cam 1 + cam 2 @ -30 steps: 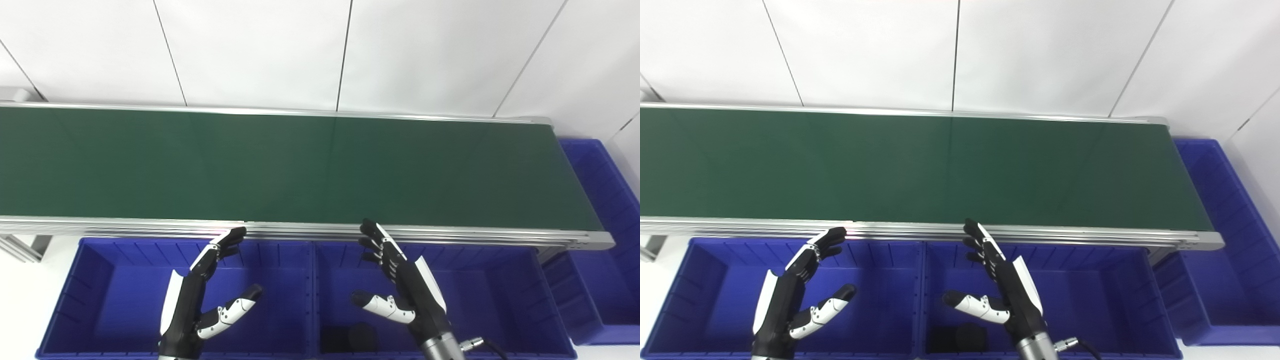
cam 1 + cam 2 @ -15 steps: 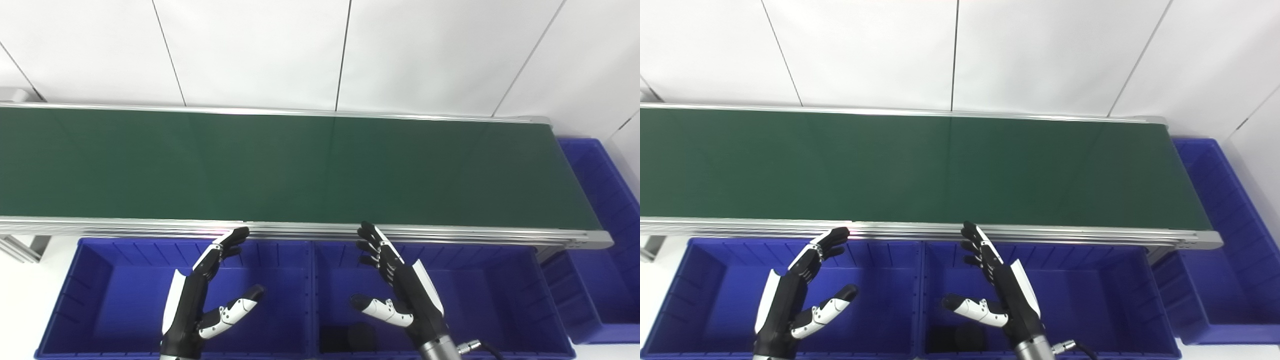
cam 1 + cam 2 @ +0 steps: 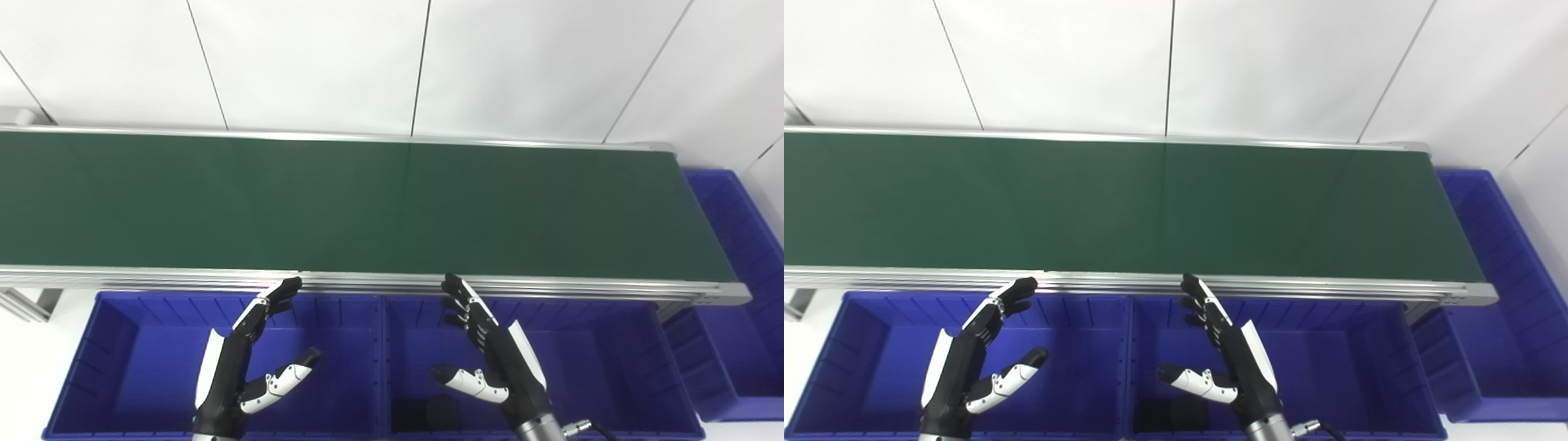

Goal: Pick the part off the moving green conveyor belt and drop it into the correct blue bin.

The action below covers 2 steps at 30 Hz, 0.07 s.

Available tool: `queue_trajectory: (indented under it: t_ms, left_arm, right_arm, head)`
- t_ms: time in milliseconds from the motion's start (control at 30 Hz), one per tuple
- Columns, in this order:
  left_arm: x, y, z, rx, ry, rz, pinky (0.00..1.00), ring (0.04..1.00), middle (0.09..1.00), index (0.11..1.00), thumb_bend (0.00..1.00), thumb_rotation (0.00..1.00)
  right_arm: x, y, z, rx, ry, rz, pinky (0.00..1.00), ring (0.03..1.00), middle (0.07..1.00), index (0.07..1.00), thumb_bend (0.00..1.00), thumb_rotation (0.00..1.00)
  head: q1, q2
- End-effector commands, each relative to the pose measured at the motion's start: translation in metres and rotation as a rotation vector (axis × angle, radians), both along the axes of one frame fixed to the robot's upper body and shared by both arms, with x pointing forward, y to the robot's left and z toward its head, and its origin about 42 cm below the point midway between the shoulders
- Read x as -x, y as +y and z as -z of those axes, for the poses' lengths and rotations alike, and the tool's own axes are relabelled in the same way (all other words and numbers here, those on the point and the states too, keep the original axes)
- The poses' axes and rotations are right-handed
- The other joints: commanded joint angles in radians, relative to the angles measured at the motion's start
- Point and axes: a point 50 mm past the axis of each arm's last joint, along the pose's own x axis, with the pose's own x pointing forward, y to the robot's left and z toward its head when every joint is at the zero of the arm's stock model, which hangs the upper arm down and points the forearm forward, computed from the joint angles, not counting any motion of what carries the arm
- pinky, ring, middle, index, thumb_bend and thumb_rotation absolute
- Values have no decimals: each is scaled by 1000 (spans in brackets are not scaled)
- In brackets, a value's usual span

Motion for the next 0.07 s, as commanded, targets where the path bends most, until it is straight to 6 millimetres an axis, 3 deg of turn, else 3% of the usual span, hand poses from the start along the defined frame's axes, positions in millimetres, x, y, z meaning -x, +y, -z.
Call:
queue_trajectory:
  t_ms: [0,33]
  left_arm:
    - [-6,-3,-12,39,-53,12,785,824,827,818,715,487]
    - [-6,-4,-13,40,-54,12,783,823,827,818,717,485]
  right_arm:
    - [-1,1,-11,-20,-82,-2,832,892,931,949,936,609]
    - [-1,2,-11,-19,-81,-3,830,891,931,950,930,601]
  head:
    - [1,1]
    - [1,1]
